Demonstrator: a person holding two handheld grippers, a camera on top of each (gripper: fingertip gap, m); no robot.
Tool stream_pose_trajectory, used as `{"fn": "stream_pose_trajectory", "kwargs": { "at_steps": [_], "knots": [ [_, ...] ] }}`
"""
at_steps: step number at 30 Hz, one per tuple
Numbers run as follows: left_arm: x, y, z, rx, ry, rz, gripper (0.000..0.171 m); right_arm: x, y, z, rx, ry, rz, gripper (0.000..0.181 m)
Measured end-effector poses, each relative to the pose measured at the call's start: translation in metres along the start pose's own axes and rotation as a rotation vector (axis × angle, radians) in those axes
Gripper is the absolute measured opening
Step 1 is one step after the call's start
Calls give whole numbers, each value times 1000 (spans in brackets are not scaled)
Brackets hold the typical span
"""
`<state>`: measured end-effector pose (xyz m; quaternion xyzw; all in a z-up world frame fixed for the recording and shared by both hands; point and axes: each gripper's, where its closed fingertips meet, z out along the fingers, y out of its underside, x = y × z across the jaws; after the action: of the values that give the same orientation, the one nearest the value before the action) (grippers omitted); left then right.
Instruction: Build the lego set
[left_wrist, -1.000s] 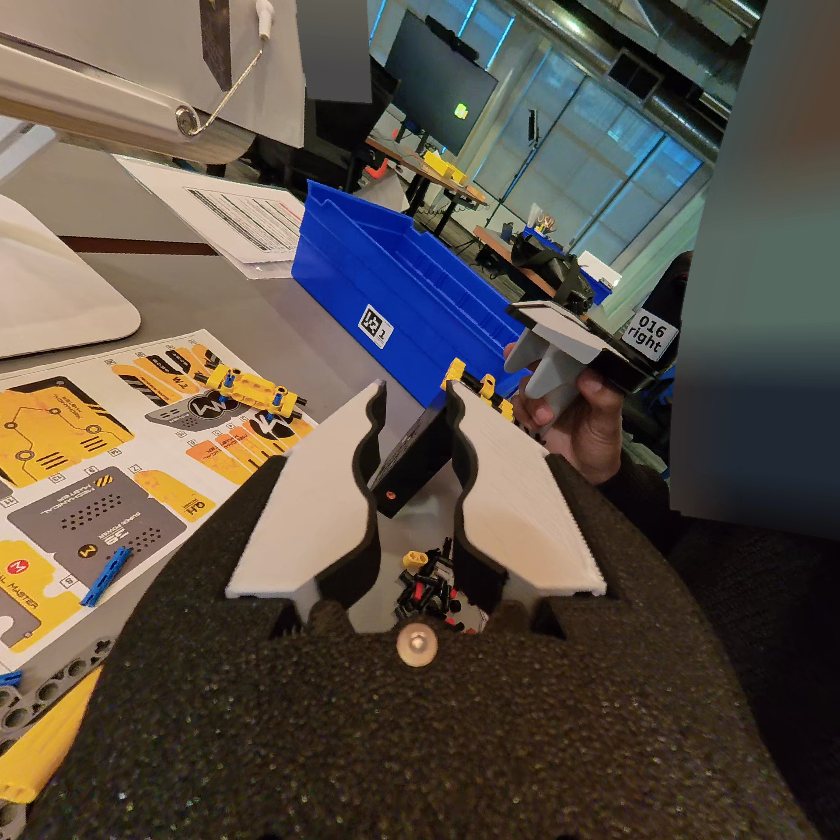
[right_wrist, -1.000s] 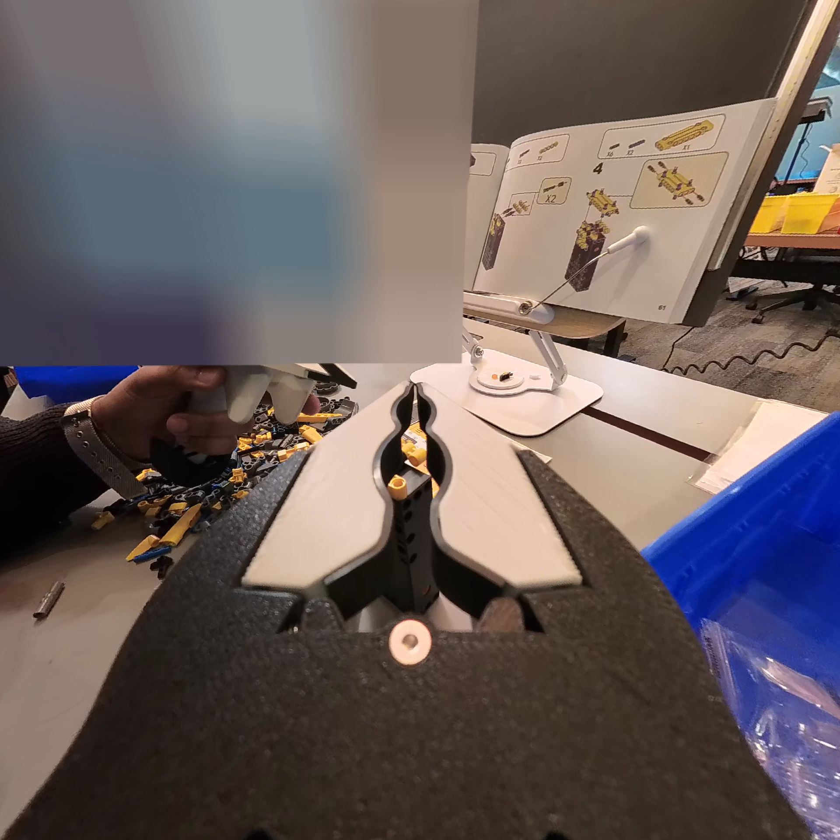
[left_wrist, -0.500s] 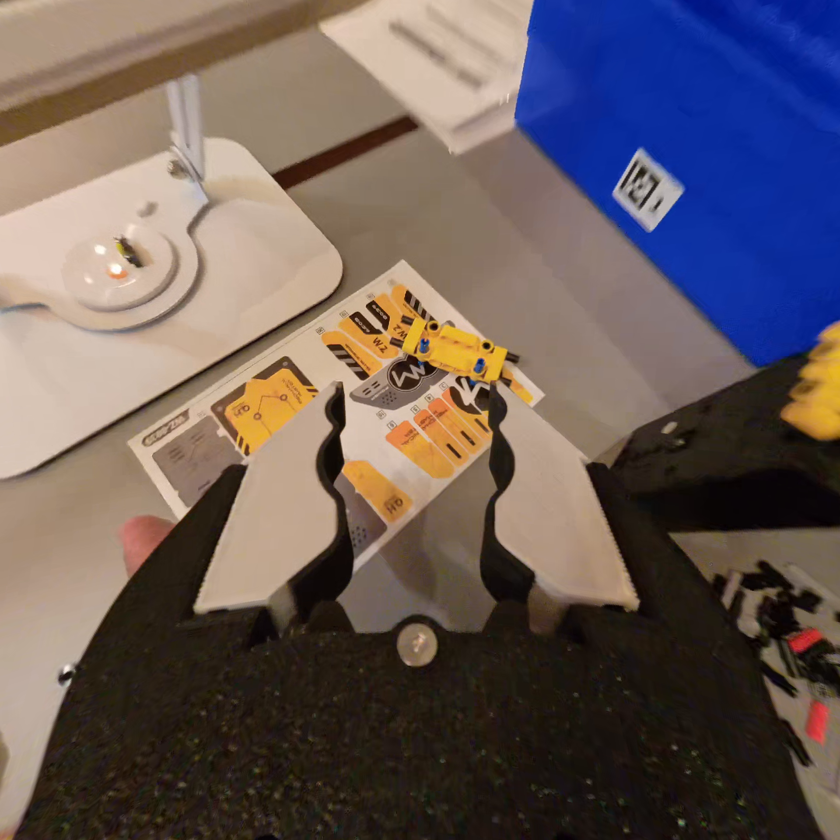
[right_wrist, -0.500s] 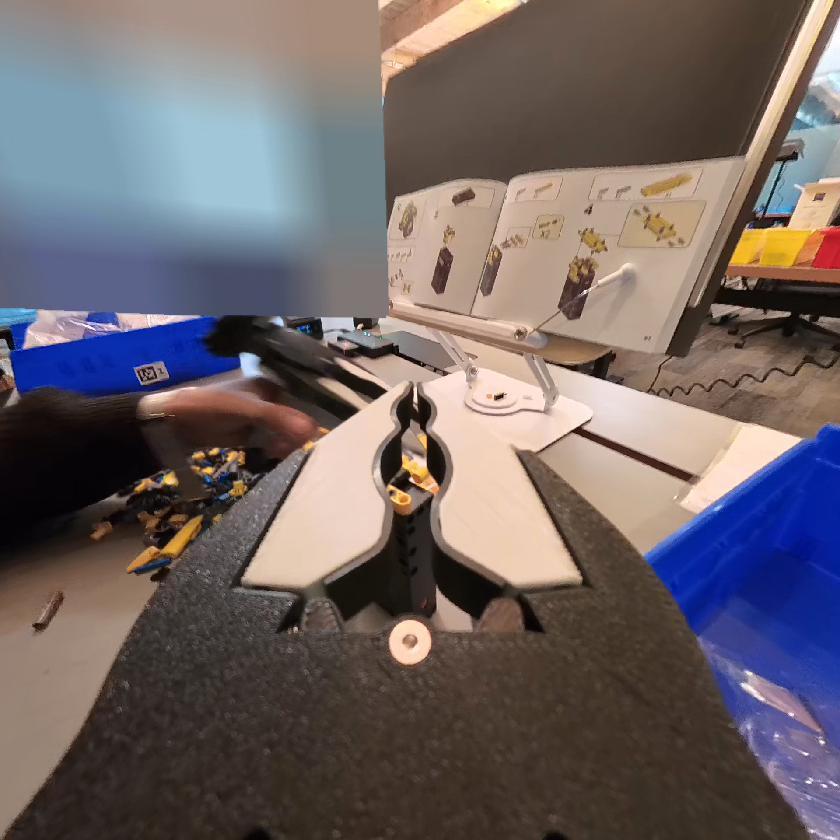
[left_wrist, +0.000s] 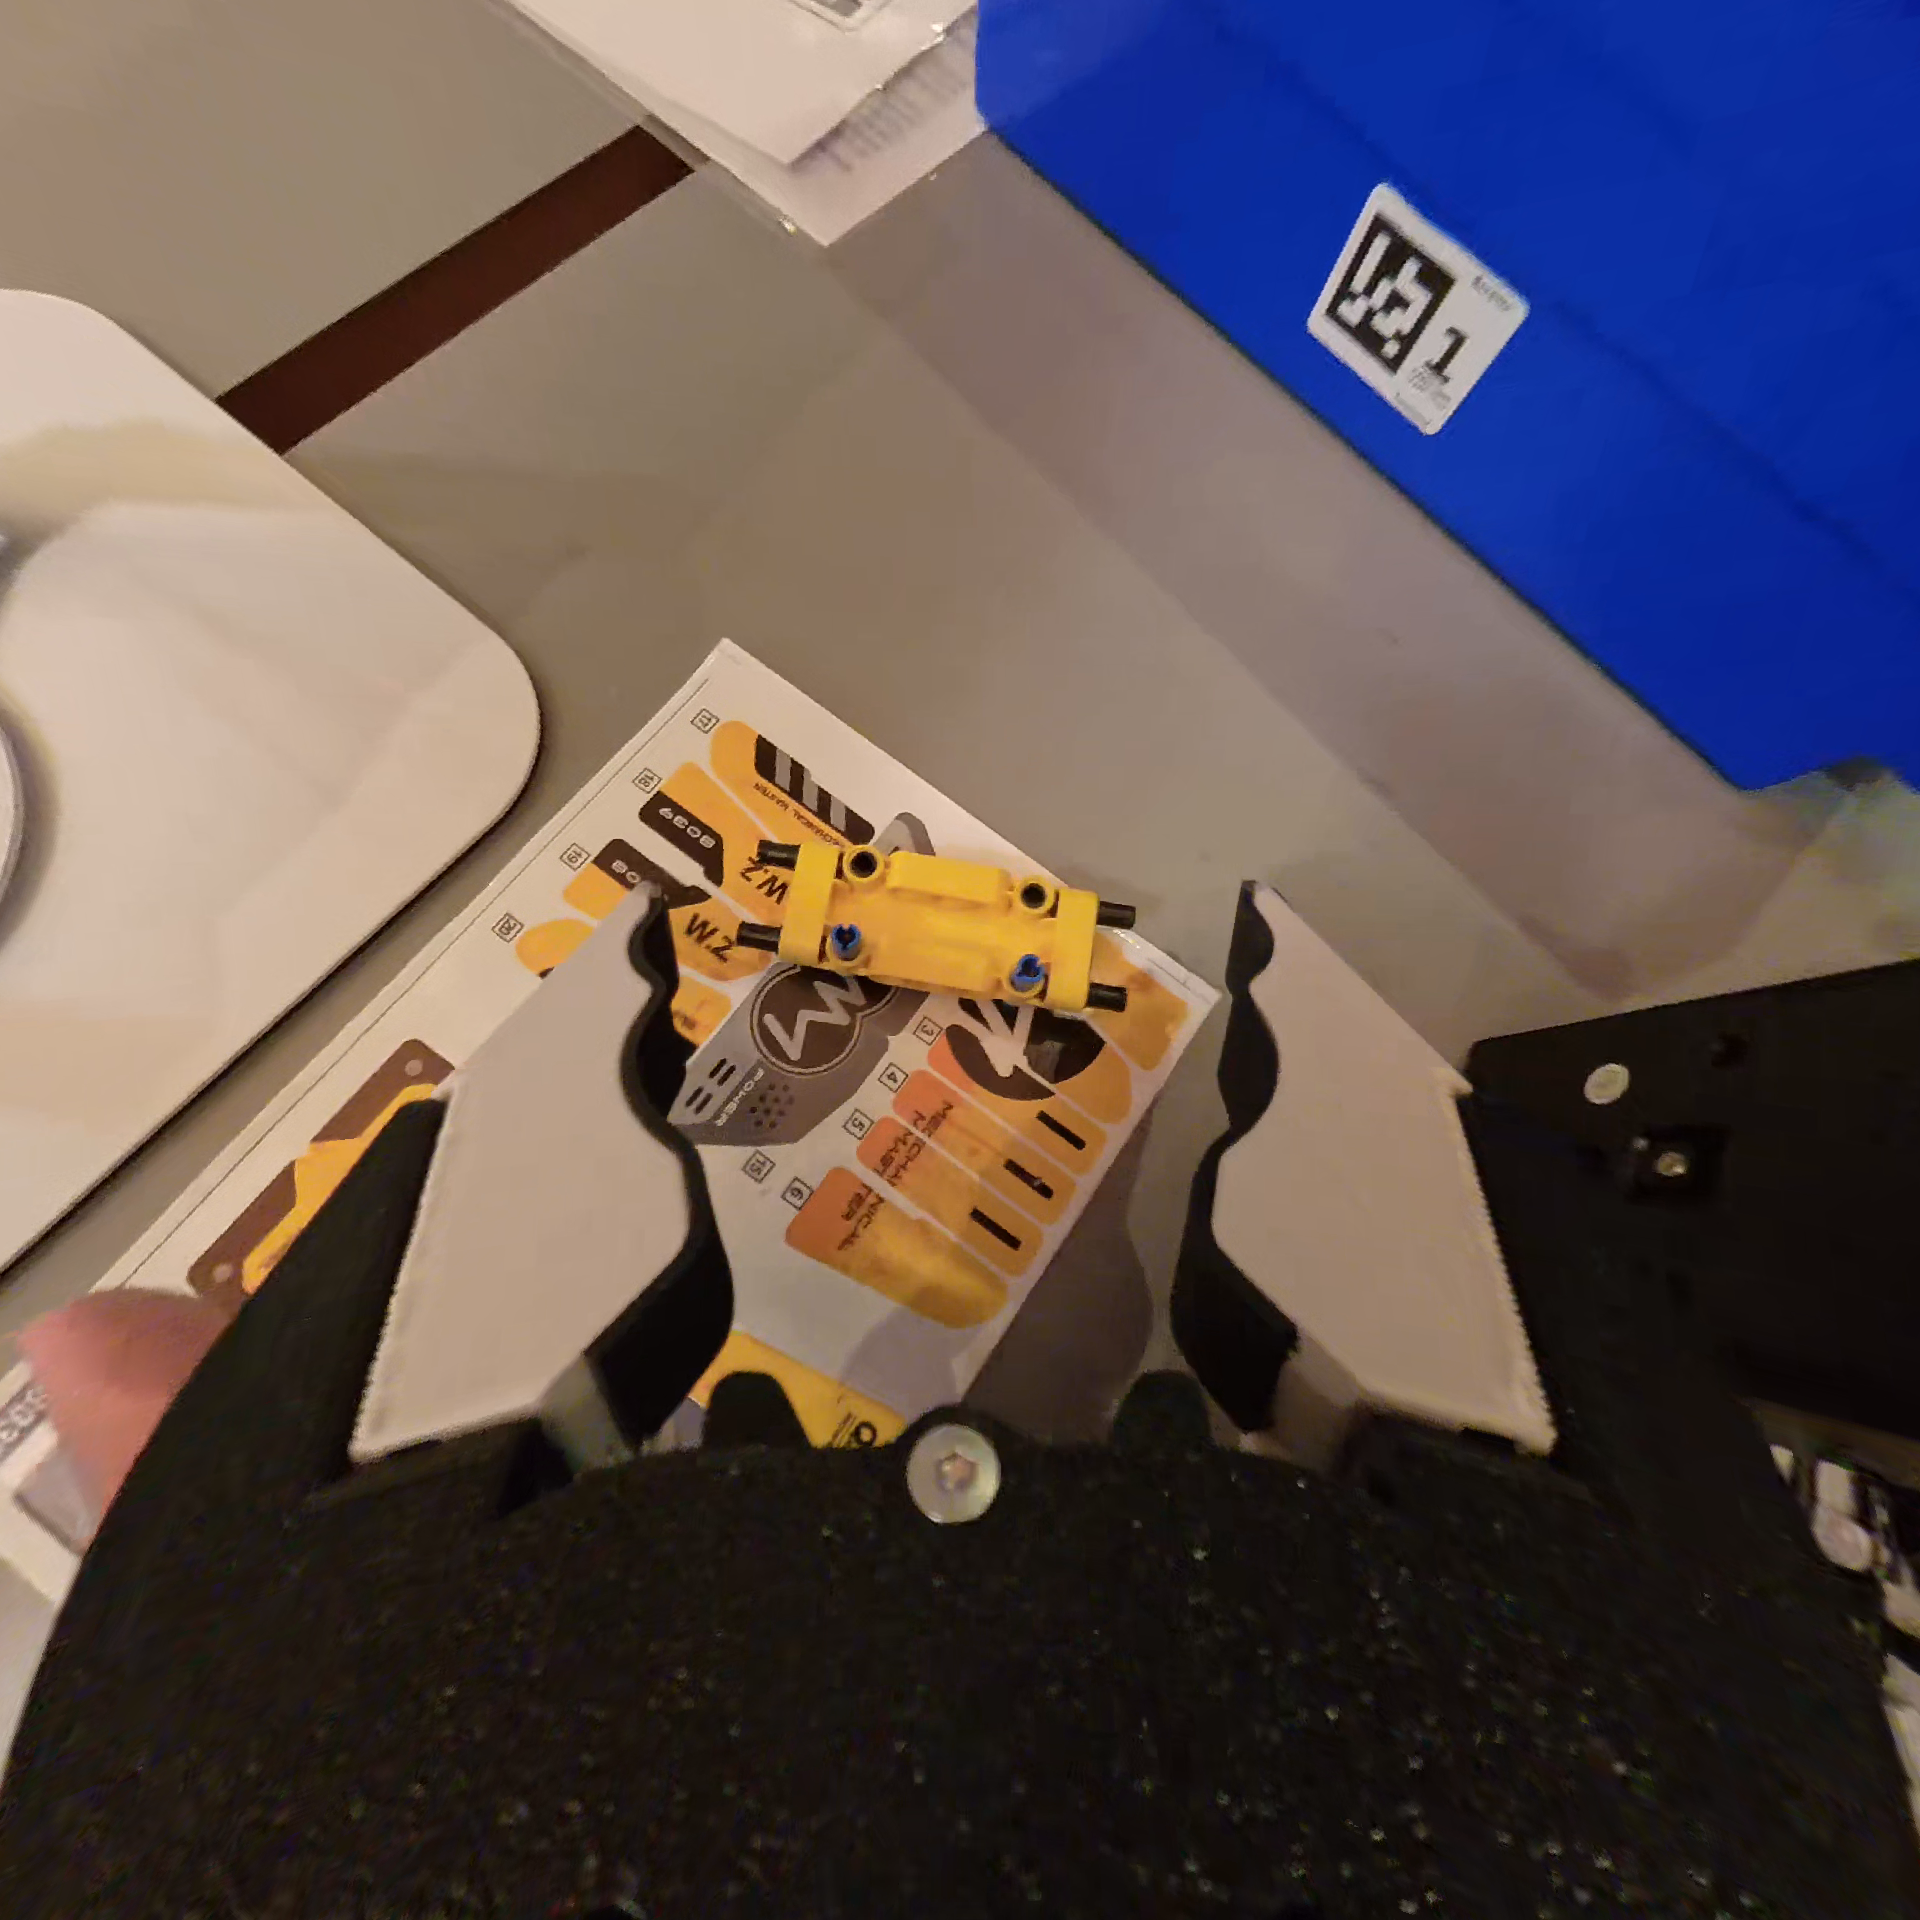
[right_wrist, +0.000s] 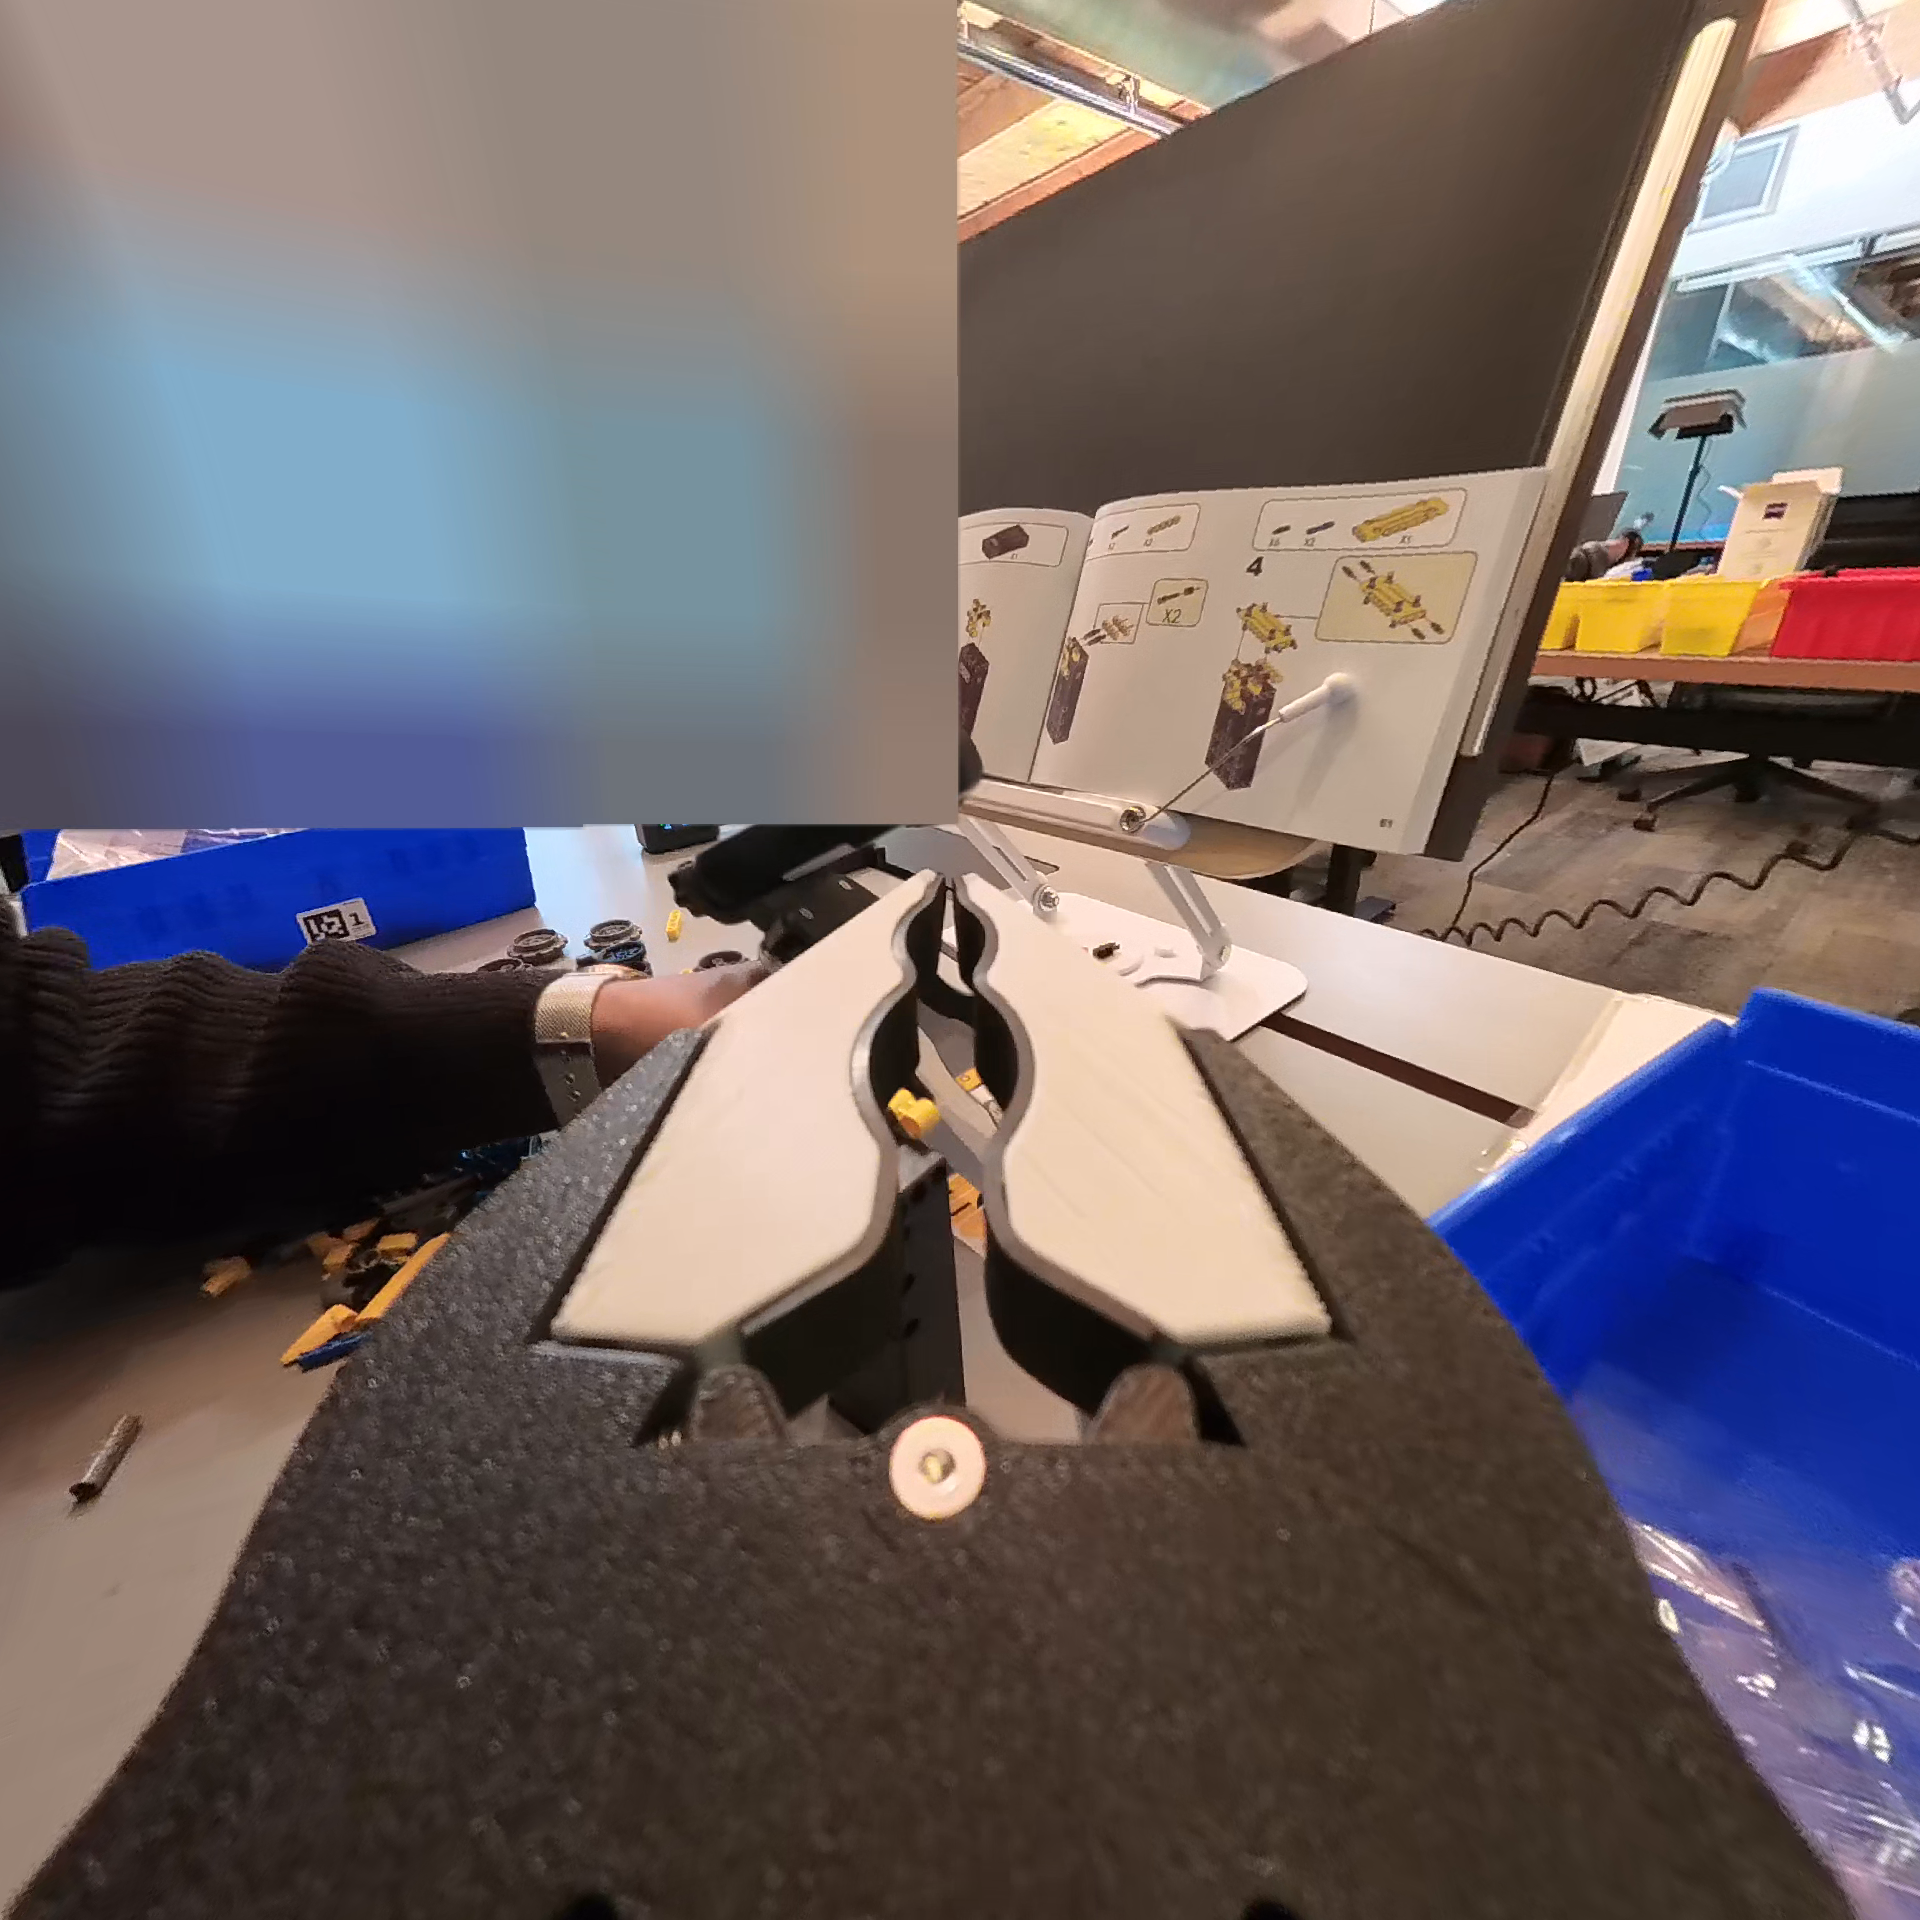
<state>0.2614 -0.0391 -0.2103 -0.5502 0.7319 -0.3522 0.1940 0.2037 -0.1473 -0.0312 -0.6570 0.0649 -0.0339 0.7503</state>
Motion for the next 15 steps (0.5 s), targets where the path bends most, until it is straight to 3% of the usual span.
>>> {"fn": "stream_pose_trajectory", "kwargs": {
  "at_steps": [3, 6, 11, 15],
  "knots": [
    [0, 2, 1, -8, 6, 11, 102, 1, 1, 0, -3, 2, 5, 2],
    [2, 1, -2, 2, 25, 21, 69, 3, 4, 1, -8, 3, 10, 2],
    [6, -2, -12, 25, 15, 79, 68, 3, 6, 1, -12, 3, 13, 2],
    [7, -14, -37, 113, -30, 123, 68, 3, 7, 2, -12, 0, 19, 2]
  ]
}}
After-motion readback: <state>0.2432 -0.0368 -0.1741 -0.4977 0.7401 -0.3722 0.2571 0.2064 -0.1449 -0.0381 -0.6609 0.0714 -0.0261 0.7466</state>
